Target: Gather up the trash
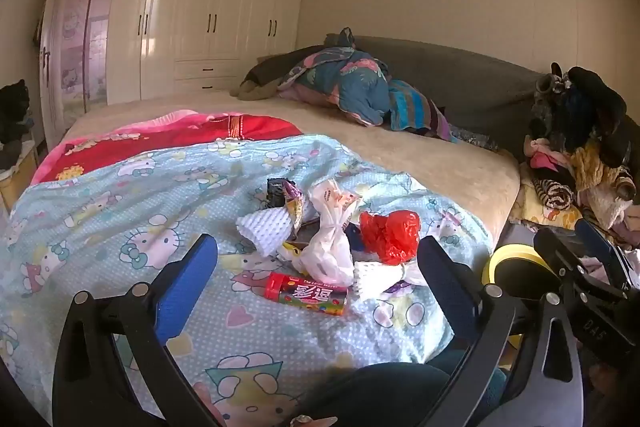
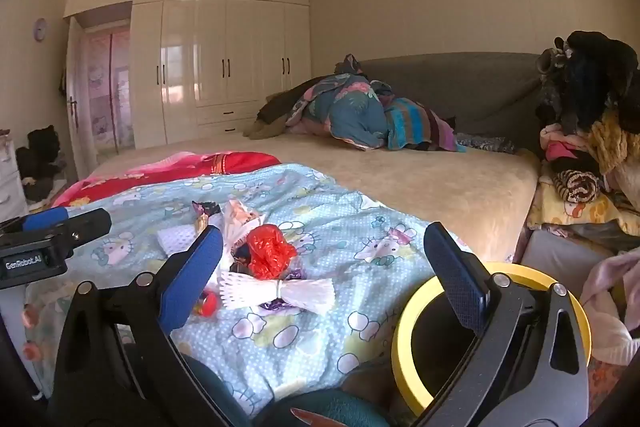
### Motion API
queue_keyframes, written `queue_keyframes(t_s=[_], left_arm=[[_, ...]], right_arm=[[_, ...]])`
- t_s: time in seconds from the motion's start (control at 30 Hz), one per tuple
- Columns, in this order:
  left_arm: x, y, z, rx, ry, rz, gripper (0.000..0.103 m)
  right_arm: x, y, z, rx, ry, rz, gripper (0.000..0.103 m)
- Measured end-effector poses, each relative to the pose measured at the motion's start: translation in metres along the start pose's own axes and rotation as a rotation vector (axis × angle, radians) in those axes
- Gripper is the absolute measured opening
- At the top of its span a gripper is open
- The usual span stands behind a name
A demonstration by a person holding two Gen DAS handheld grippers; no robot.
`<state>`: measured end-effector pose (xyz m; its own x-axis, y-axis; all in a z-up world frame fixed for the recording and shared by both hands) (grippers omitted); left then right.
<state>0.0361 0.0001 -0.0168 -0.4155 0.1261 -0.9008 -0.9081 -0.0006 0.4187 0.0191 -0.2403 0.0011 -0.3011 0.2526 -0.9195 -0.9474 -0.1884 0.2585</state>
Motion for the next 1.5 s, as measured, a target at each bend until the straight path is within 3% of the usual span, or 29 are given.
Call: queue_keyframes(t_s=[1.5], left_arm=[[-0.0062, 0.0065, -0.006, 0.002, -0.024, -0.015, 0.097]], right_arm=[[-0.0044, 0.0061, 0.0008, 0.002, 0.007, -0.004, 0.093]])
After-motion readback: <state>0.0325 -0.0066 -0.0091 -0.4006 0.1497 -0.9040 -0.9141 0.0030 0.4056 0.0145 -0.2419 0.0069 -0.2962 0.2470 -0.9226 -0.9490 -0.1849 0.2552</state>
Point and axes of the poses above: each gripper's, at about its wrist camera, not at the fingertips, and y roughly against the way its jaws point, z to its left, x to its underside, the point moved 4 cm from there along -y, roughly the way its jaws point, and after that the axes turned 14 degrees about -y, right-handed, at the moved point
